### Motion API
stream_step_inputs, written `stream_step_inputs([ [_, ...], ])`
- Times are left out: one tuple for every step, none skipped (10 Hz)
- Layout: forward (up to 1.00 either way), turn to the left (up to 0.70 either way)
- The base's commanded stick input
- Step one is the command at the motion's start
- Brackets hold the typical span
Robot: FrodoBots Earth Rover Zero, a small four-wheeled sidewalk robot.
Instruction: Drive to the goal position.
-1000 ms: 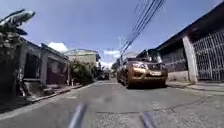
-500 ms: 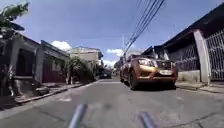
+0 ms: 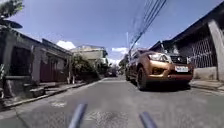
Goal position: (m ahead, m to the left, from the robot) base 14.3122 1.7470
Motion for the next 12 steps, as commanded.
stream_step_inputs([
  [1.0, 0.0],
  [1.0, 0.0],
  [1.0, -0.28],
  [1.0, -0.39],
  [1.0, -0.4],
  [1.0, -0.4],
  [1.0, -0.4],
  [1.0, -0.14],
  [1.0, 0.0],
  [1.0, 0.0],
  [1.0, 0.0],
  [1.0, 0.0],
])
